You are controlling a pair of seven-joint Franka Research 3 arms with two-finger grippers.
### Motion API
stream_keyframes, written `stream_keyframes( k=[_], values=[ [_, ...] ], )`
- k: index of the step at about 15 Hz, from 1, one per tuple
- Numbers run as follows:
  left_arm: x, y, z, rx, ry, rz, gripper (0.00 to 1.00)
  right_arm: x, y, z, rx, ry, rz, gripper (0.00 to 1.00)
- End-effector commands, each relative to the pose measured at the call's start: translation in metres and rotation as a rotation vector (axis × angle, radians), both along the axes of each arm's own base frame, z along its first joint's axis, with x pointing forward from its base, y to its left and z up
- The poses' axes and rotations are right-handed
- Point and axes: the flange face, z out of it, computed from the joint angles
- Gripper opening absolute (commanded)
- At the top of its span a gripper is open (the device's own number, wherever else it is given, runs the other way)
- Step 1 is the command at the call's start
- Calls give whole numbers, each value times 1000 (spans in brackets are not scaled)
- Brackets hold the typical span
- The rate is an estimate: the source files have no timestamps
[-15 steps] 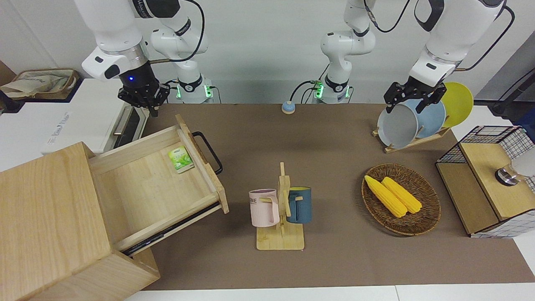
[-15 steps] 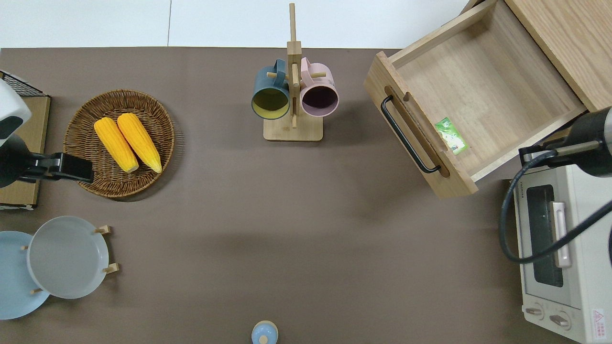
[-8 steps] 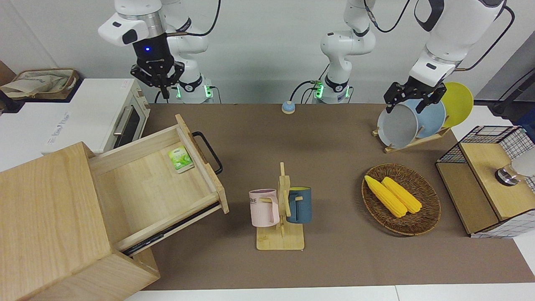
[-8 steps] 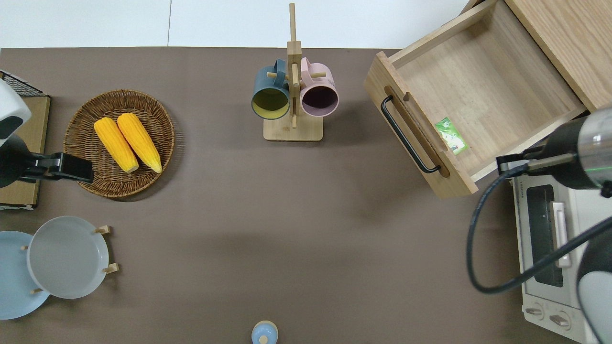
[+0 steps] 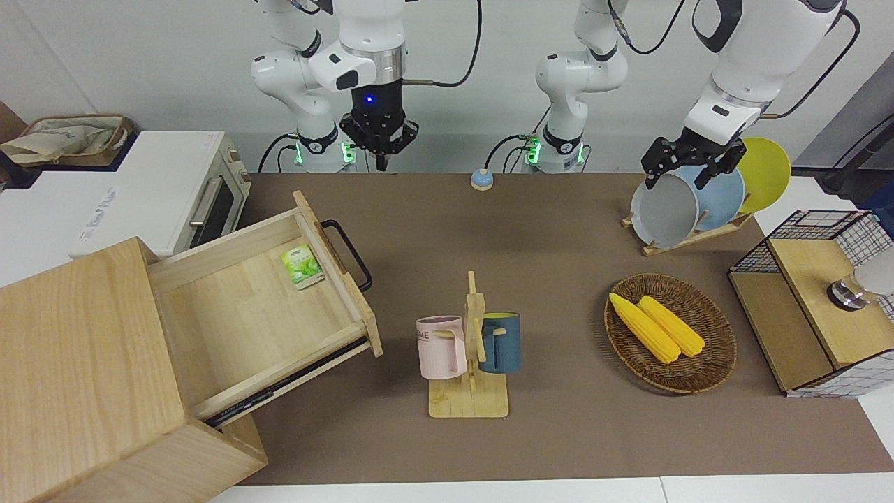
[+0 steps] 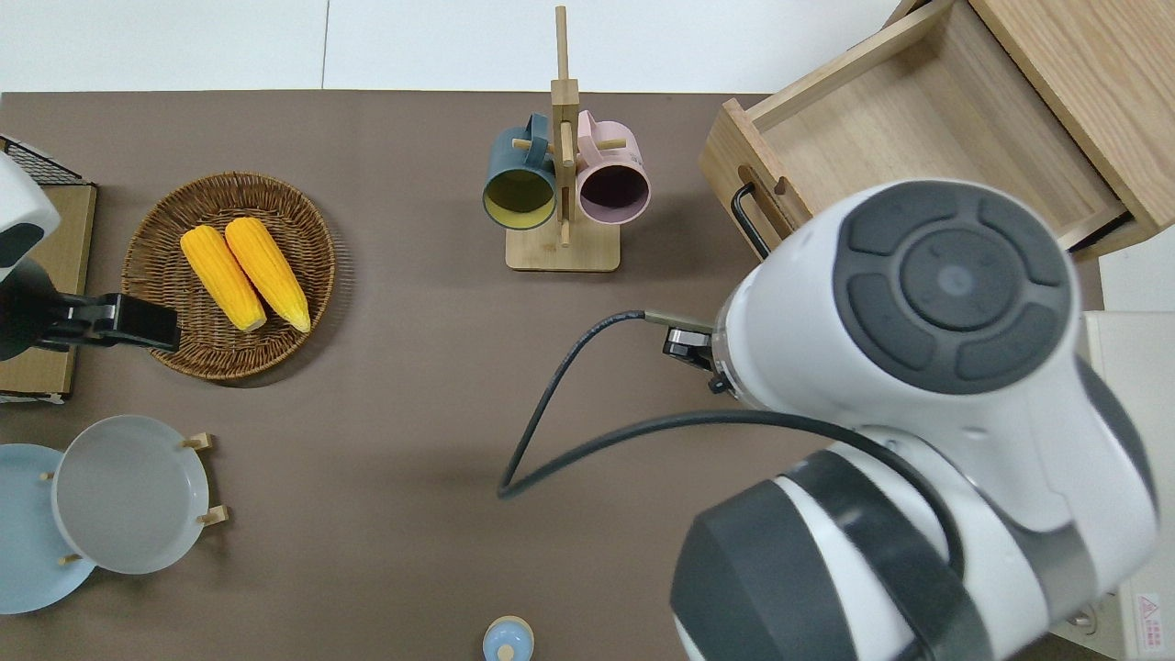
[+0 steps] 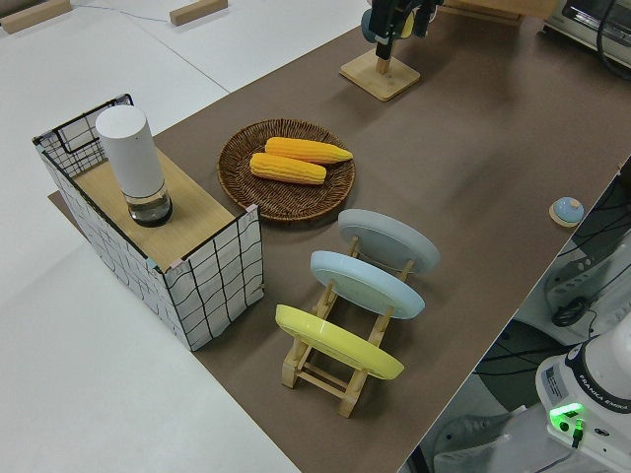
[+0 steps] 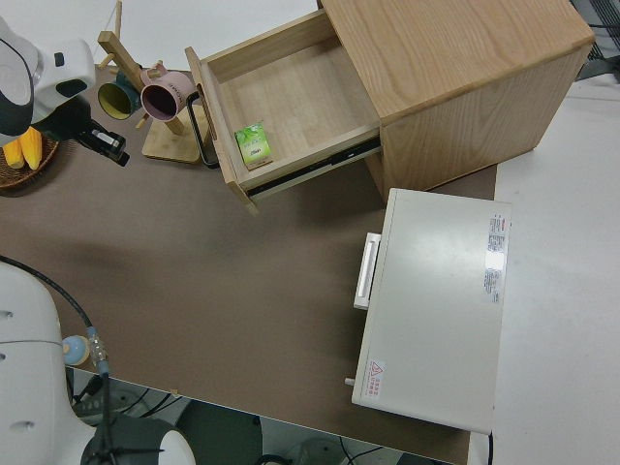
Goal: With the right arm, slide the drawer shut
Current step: 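Push the wooden drawer farther from the robot with the right gripper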
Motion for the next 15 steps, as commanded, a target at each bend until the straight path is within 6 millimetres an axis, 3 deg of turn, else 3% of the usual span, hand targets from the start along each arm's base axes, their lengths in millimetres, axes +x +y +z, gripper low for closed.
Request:
stream_keyframes(
  k=[1,9,15],
  values=[
    [2,1,3,16,6,-12,993,13,4,-28,0,11,-204,0],
    [2,1,4,16,5,-12,993,35,4,-94,46,-3,-505,0],
    [2,1,4,16,5,-12,993,63,-18,-115,82,-56,-673,0]
  ],
)
